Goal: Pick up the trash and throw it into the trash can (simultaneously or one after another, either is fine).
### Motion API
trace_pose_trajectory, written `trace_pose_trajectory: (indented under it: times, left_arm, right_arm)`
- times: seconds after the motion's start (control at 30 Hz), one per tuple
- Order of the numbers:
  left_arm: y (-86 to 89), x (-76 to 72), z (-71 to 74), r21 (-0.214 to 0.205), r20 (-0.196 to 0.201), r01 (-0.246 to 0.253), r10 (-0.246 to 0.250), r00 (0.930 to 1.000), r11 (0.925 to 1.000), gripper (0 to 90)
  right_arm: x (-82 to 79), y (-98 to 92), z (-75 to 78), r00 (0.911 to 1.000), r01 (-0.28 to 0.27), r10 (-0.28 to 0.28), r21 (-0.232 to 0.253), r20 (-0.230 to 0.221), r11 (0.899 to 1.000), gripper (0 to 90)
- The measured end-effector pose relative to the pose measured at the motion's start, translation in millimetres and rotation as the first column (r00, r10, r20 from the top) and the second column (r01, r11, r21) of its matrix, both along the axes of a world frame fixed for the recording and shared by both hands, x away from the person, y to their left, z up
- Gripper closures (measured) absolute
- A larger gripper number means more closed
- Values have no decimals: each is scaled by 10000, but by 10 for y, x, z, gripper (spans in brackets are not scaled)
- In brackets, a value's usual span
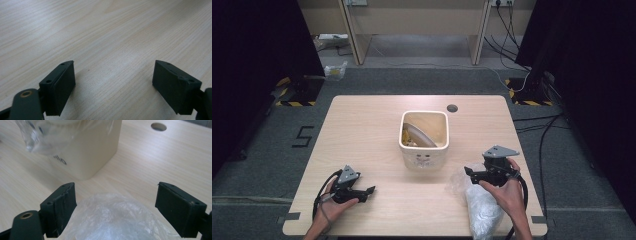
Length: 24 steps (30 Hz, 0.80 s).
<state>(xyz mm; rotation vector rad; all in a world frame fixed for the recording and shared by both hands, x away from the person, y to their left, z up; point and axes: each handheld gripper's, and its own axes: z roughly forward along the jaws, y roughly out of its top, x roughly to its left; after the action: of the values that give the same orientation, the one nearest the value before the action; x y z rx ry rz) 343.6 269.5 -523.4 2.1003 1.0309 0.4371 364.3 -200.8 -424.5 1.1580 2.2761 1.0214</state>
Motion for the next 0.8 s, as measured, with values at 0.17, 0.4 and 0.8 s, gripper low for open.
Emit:
trace_pose_trajectory:
  times: [0.17,0.4,0.8]
  left_arm:
    - [0,0,0,0,-1,1,-1,10000,10000,175]
    - [0,0,1,7,-6,0,0,10000,10000,175]
    - [0,0,0,0,-3,1,-1,10000,10000,175]
  right_arm:
    - [42,38,-168,9988,8,-32,-495,-482,9988,170]
    - [86,27,-326,9950,10,-95,-848,-993,9964,225]
    - [41,-25,-384,9945,-660,573,-1005,-874,9927,773]
